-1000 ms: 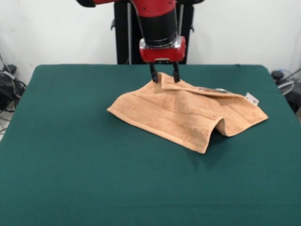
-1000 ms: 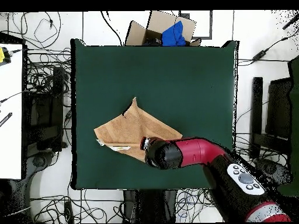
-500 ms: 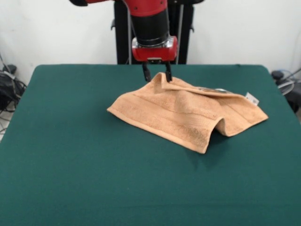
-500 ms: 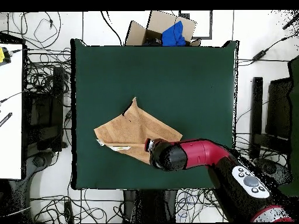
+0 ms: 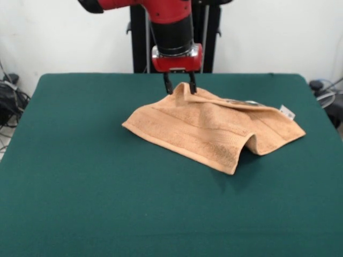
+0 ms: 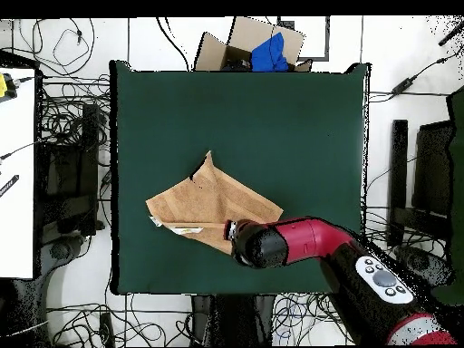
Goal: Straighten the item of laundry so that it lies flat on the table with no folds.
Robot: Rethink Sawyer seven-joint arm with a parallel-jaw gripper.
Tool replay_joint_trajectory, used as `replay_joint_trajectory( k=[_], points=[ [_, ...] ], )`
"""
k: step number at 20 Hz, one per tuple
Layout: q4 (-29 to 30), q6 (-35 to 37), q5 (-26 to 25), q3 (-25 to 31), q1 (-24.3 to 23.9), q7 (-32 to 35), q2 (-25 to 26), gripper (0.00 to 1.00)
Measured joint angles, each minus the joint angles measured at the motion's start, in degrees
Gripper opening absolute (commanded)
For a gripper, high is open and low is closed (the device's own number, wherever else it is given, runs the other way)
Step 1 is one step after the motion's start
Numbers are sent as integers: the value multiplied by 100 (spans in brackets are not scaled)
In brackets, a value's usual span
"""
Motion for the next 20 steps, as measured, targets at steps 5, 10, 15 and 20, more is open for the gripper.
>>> replay_joint_trajectory(
  k=[5, 10, 15, 20],
  points=[
    [0, 0, -92, 1, 24, 0, 113, 100],
    [-1, 0, -189, 0, 47, 0, 239, 100],
    [-2, -1, -188, 0, 77, 0, 308, 100],
    [-2, -1, -188, 0, 133, 0, 392, 100]
  ],
)
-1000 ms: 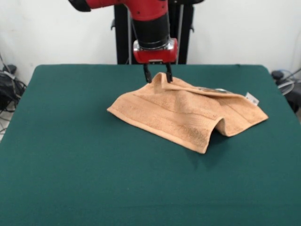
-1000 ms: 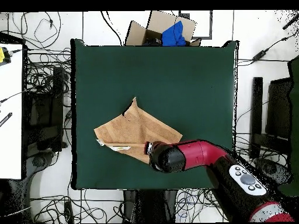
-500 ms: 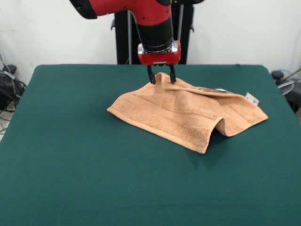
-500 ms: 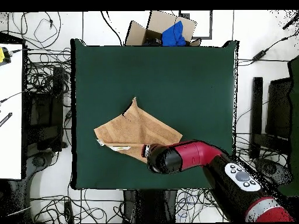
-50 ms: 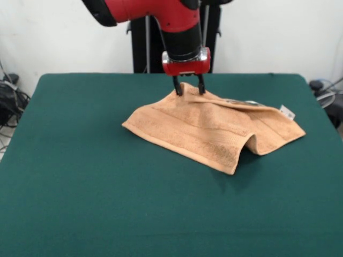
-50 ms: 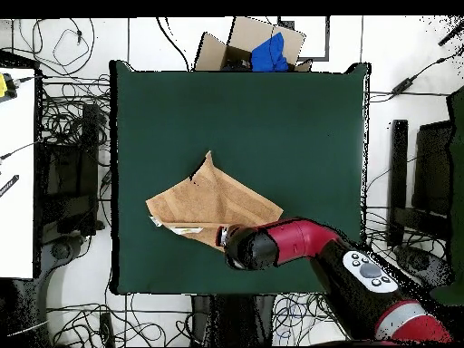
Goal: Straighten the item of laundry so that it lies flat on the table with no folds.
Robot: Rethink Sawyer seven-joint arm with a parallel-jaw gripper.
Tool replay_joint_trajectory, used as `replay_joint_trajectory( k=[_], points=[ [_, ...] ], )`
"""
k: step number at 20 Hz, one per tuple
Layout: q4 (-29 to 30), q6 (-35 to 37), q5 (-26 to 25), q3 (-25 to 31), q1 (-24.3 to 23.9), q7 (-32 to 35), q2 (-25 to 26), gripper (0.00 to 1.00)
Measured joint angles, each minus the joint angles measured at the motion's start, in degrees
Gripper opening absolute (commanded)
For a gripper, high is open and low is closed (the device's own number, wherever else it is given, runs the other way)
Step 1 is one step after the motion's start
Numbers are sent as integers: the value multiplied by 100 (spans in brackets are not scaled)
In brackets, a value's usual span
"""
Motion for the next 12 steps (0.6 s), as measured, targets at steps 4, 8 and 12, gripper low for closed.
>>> replay_joint_trajectory(
  k=[4, 8, 12],
  points=[
    [0, 0, 0, 0, 45, 0, 26, 100],
    [0, 0, 0, 0, 75, 0, 27, 100],
    [0, 1, 0, 0, 105, 0, 27, 100]
  ],
)
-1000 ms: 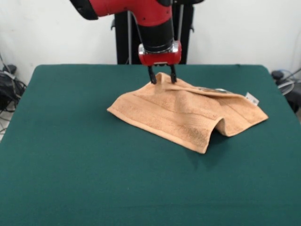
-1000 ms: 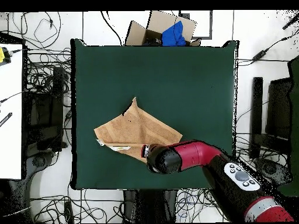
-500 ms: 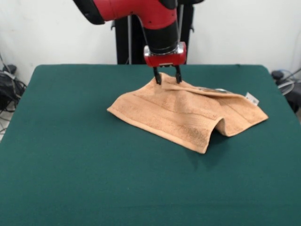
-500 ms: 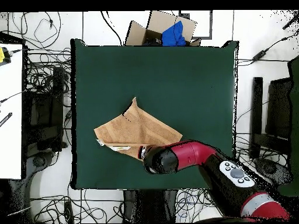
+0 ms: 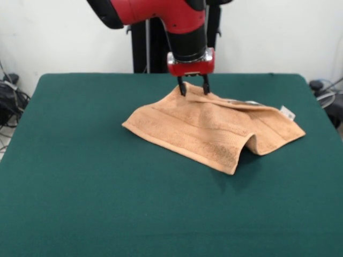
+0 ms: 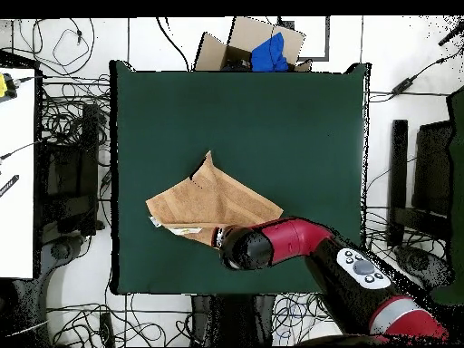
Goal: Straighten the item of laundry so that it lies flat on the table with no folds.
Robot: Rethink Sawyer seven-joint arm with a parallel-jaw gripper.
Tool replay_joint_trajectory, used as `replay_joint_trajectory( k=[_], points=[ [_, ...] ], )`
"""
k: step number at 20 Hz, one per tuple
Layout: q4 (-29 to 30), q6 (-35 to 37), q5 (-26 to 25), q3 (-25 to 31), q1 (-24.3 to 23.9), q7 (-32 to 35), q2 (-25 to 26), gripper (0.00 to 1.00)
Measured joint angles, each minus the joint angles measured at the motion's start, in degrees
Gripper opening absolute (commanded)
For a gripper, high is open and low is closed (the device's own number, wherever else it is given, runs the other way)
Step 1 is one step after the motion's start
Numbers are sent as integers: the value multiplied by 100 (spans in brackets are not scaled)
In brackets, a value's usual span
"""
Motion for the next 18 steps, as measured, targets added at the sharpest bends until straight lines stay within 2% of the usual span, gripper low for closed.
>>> replay_joint_trajectory(
  k=[2, 3, 18],
  points=[
    [0, 0, 0, -1, 32, 0, 0, 100],
    [0, 0, 0, -2, 105, 0, 0, 0],
    [0, -14, 0, -1, 213, 0, 0, 0]
  ],
)
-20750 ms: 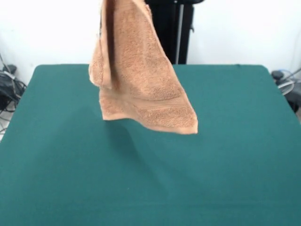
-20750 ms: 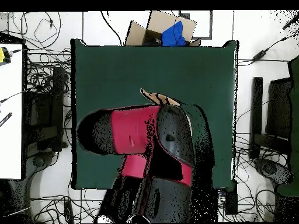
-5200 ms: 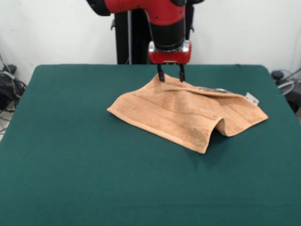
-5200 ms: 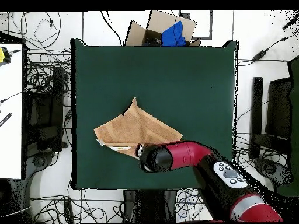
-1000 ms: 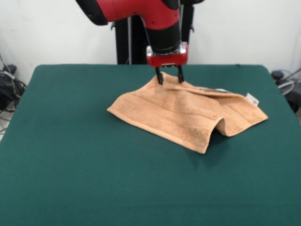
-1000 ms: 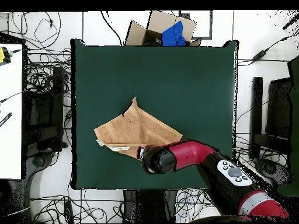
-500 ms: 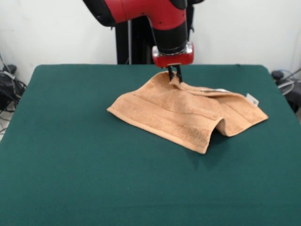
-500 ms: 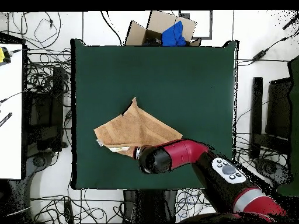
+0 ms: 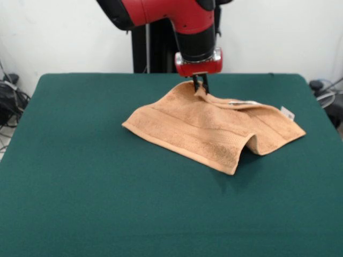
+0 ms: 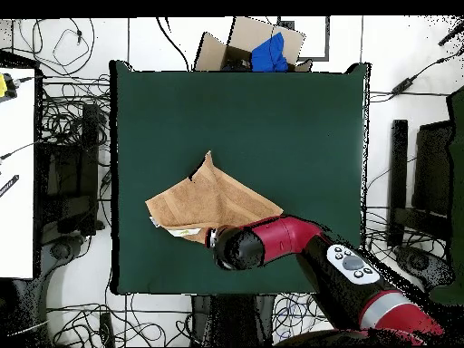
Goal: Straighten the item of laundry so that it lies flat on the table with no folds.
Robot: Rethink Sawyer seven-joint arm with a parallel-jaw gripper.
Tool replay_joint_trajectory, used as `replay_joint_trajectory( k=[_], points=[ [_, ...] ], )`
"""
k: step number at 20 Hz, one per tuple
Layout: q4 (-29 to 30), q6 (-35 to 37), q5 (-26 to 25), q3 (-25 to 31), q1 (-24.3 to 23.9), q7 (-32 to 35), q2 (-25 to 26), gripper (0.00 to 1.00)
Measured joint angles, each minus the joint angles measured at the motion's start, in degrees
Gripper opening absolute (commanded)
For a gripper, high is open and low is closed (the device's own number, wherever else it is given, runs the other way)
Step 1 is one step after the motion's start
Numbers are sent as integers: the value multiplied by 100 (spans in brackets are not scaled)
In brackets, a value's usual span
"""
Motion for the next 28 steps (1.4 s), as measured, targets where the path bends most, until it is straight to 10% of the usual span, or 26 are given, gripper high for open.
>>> replay_joint_trajectory(
  k=[28],
  points=[
    [842, 1254, 756, 1150, -843, 0, -588, 0]
  ],
)
